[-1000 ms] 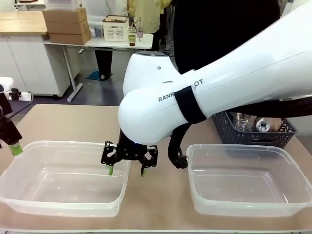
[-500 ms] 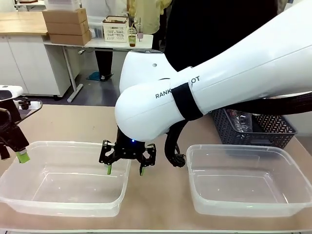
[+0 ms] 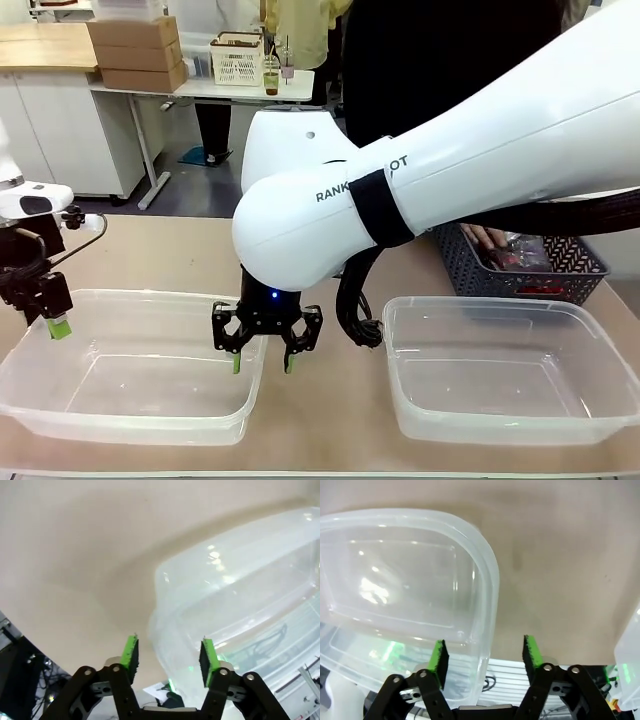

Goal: Sort the waste into each basket.
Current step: Pick up the Organizing box on the left side of the table and lift it.

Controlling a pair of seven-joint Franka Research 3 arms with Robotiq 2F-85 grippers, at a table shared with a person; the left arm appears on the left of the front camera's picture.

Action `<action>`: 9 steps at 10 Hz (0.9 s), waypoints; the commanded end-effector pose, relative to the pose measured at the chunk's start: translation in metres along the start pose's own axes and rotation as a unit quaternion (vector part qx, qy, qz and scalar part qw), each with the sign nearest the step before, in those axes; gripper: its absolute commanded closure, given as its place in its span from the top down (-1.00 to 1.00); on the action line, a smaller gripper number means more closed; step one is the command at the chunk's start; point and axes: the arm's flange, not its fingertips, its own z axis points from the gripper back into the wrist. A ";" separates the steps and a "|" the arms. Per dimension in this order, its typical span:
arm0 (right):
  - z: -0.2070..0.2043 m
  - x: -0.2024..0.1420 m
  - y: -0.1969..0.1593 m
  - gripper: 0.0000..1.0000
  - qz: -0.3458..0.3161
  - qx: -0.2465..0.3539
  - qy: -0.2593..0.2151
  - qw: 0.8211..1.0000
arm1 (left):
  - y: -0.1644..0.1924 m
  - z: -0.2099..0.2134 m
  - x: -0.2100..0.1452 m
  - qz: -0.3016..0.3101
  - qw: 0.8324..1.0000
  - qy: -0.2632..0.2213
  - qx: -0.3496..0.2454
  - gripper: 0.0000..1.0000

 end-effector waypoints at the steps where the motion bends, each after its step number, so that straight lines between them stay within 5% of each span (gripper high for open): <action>1: 0.006 0.001 0.010 -0.29 -0.002 -0.008 -0.009 1.000 | -0.046 -0.097 -0.084 0.017 0.999 -0.013 0.037 -1.00; 2: 0.006 0.001 0.010 -1.00 -0.004 -0.008 -0.009 1.000 | -0.046 -0.096 -0.084 0.017 0.999 -0.024 0.033 -1.00; 9: 0.004 0.002 0.007 -1.00 -0.035 -0.018 0.001 0.999 | -0.045 -0.079 -0.087 0.035 0.997 -0.065 0.030 -1.00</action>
